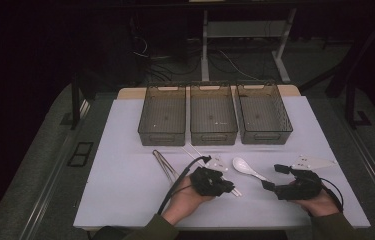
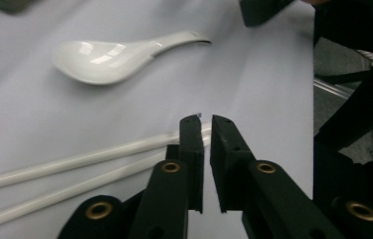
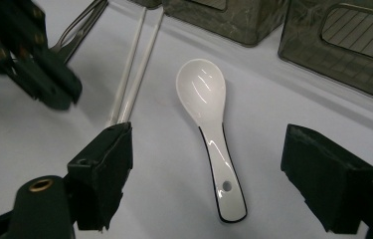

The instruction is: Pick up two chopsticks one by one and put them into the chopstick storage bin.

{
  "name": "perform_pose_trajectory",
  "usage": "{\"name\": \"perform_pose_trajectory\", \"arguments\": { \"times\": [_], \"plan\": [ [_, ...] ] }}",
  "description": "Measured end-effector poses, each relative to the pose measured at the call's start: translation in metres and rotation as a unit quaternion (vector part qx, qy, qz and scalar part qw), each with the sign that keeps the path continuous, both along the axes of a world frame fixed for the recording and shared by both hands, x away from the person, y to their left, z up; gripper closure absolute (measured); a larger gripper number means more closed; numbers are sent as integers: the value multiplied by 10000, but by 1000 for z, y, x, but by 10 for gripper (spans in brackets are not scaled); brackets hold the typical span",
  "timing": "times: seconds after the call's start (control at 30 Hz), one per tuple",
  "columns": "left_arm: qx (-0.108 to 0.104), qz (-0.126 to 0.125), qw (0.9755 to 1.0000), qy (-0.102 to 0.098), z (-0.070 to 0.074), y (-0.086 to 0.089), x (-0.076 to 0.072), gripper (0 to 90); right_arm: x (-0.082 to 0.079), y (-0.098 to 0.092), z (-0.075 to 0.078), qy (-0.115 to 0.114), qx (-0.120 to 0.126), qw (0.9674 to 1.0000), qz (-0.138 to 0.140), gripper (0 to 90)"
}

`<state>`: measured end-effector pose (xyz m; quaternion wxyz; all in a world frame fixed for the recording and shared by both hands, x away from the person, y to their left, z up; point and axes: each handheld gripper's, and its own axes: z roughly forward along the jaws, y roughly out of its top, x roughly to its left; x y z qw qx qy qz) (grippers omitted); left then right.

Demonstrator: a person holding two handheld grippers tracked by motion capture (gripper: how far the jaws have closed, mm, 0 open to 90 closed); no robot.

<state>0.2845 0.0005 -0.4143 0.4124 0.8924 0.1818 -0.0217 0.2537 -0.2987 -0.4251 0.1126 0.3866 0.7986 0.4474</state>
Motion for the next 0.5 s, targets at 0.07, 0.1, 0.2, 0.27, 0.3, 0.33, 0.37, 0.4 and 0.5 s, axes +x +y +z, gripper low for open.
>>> {"name": "perform_pose_trajectory", "arguments": {
  "times": [0.07, 0.1, 0.2, 0.27, 0.3, 0.33, 0.37, 0.4, 0.5],
  "plan": [
    [-36, 243, 9997, -72, 13, 20, 14, 787, 0, 0, 0, -7, -5, 10000, -1, 203],
    [-36, 243, 9997, -72, 13, 20, 14, 777, 0, 0, 0, -10, -10, 10000, -2, 203],
    [-13, 476, 9987, -206, 19, 42, 31, 787, 0, 1, 0, 16, -8, 10000, -8, 203],
    [86, 699, 9970, -327, 20, 55, 42, 843, 0, 1, -1, 12, -5, 10000, -5, 203],
    [162, 786, 9961, -370, 19, 62, 48, 868, 1, 1, -1, 12, -9, 10000, -2, 203],
    [199, 884, 9951, -403, 18, 67, 54, 883, 1, 1, -1, 9, -11, 10000, 4, 203],
    [238, 972, 9941, -415, 16, 71, 60, 884, 1, 1, -1, 19, -9, 10000, 3, 203],
    [354, 1136, 9920, -430, 12, 77, 71, 885, 1, 1, -1, 20, -13, 10000, 12, 203],
    [506, 1258, 9897, -467, 5, 80, 81, 885, 1, 1, -1, 22, -11, 10000, 14, 203]
  ]
}}
